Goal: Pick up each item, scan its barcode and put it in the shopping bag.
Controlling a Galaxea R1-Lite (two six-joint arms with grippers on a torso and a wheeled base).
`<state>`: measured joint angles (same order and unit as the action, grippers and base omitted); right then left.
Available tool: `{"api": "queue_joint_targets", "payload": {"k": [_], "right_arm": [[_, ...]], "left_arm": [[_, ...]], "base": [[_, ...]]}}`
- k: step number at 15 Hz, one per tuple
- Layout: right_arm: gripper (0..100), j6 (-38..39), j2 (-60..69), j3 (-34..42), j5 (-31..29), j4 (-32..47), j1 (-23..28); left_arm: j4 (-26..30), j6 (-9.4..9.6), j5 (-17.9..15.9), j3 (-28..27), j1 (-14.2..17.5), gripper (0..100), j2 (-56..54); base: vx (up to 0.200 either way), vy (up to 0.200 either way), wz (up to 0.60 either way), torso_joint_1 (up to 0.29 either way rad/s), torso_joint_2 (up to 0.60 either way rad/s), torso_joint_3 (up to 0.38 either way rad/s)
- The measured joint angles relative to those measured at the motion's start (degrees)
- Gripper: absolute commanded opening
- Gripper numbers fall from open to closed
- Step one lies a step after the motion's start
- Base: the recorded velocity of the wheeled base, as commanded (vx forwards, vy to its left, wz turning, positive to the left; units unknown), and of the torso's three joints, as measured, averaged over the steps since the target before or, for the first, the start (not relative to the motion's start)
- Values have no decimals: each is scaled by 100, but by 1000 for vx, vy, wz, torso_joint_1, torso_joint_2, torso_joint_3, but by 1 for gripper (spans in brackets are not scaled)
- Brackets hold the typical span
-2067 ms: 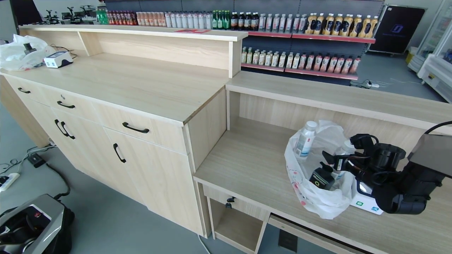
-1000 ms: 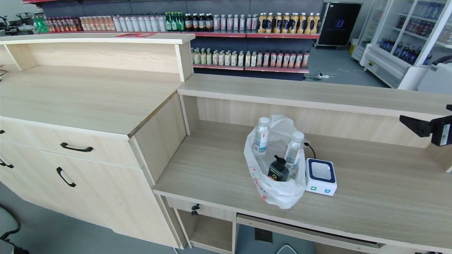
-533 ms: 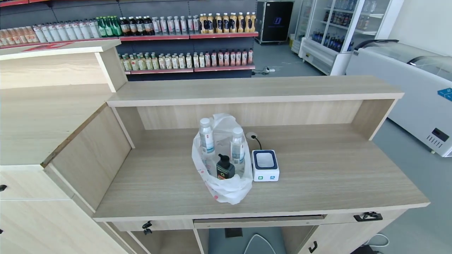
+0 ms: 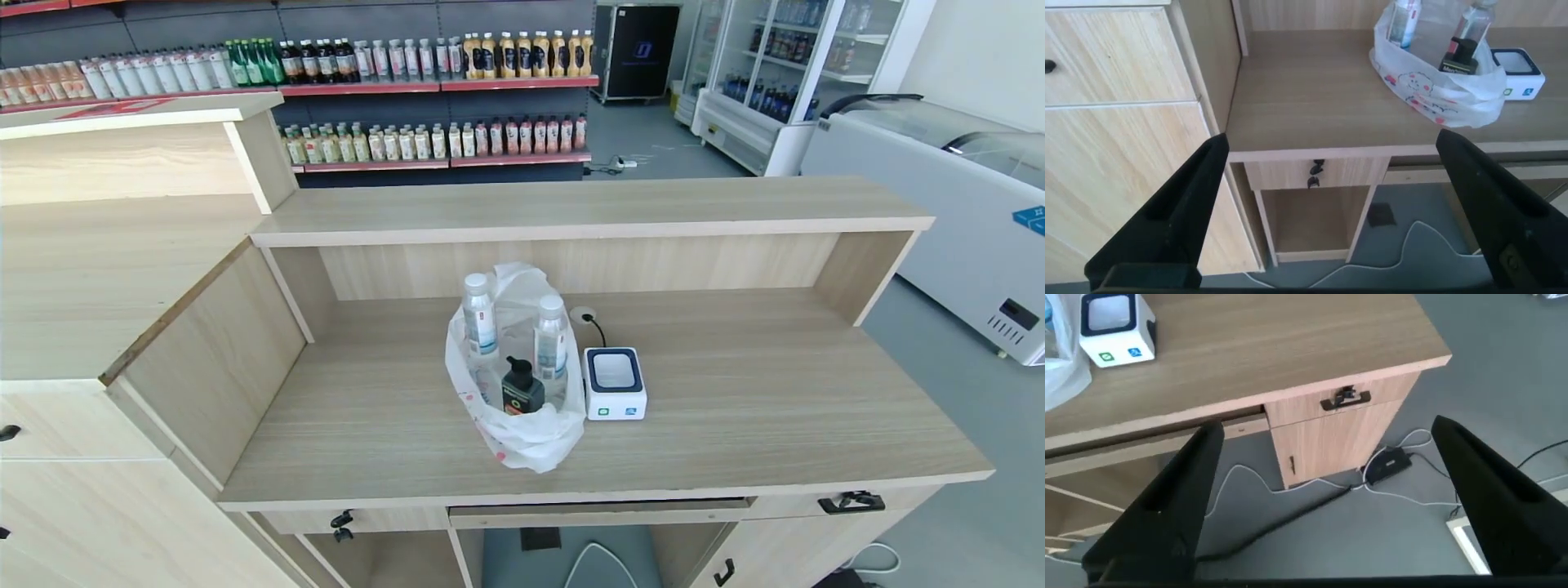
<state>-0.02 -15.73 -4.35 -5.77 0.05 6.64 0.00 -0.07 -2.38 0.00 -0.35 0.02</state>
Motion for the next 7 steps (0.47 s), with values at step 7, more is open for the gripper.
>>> {"api": "queue_joint_targets", "payload": {"k": [7], "right_arm": [[100,519,1024,428,-41,13,-268]], "left_arm": [[0,0,0,0,0,100,0]], "base": [[0,0,0,0,0,0]]}}
